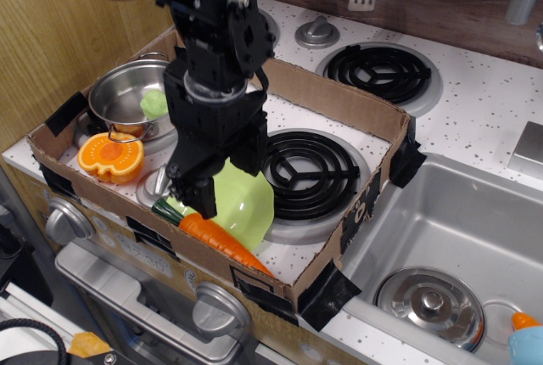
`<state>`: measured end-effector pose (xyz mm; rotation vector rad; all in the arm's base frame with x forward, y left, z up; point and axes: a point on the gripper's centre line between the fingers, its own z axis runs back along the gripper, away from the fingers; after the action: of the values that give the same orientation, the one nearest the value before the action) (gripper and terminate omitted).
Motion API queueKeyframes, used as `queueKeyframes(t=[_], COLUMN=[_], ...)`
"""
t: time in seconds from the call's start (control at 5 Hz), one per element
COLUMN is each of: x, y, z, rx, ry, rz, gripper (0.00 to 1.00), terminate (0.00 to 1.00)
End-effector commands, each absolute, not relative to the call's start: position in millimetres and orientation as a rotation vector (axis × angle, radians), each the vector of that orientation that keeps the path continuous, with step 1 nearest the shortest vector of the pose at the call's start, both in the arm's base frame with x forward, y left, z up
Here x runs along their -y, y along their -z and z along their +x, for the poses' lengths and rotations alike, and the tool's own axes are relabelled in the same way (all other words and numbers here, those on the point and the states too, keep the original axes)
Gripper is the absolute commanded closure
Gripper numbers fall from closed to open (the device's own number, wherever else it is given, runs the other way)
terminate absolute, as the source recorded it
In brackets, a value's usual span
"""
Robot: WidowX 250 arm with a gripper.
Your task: Take carrot off plate
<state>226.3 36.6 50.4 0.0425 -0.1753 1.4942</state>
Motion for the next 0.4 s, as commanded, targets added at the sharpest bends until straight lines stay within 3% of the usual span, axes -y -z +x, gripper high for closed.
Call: queueKeyframes(t=[0.0, 0.2], x=[-41.0, -45.4], y=[-44.0, -37.2], z=[231.2, 229.5], rx=[0.207, 0.201], ry=[-1.524, -1.526], rz=[0.005, 0.015], gripper=[0.00, 0.00], terminate=[0.00, 0.00])
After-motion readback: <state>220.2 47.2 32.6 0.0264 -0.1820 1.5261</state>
